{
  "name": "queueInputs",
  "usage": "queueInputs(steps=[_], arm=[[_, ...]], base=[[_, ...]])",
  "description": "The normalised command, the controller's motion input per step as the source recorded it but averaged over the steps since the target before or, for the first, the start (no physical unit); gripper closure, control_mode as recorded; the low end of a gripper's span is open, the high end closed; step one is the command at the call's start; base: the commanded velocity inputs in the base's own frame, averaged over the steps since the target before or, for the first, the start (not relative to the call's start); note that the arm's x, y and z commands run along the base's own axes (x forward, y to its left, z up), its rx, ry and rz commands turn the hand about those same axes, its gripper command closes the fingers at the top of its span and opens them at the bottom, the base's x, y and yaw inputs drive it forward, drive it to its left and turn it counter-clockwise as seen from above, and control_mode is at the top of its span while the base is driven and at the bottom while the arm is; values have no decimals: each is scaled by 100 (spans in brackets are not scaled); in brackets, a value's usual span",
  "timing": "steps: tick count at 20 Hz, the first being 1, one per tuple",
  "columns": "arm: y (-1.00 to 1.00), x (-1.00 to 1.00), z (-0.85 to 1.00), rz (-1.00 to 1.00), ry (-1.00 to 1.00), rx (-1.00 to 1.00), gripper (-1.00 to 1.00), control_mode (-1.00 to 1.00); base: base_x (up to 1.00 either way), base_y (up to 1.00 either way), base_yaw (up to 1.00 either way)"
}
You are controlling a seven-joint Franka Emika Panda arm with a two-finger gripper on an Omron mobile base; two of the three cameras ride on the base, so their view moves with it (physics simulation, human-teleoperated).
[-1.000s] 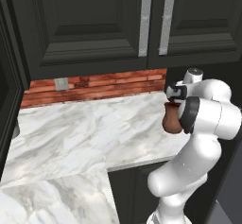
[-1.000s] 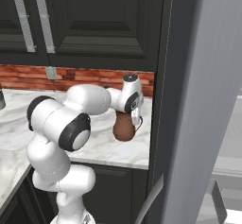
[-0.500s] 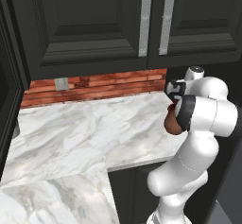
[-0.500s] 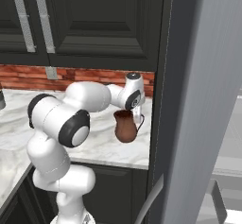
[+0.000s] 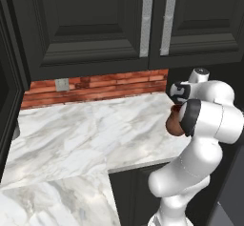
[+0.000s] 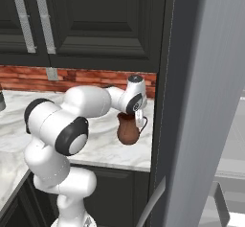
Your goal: Move the banana and marshmallow from the second highest shelf to the top shelf to make space. Then, place the pitcher from the counter on the cleared second highest shelf.
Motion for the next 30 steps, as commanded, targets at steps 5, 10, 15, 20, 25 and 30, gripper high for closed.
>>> queueInputs(steps=[5,10,15,20,25,30], arm=[[0,27,0,0,0,0,-100,-100],[0,27,-13,2,0,0,-100,-100],[0,2,-48,7,3,-1,-100,-100],[1,-1,-68,9,6,-6,-100,-100],[24,-37,-94,9,5,-15,100,-100],[57,-68,-98,2,-3,-12,100,-100]], base=[[0,0,0],[0,0,0],[0,0,0],[0,0,0],[0,0,0],[0,0,0]])
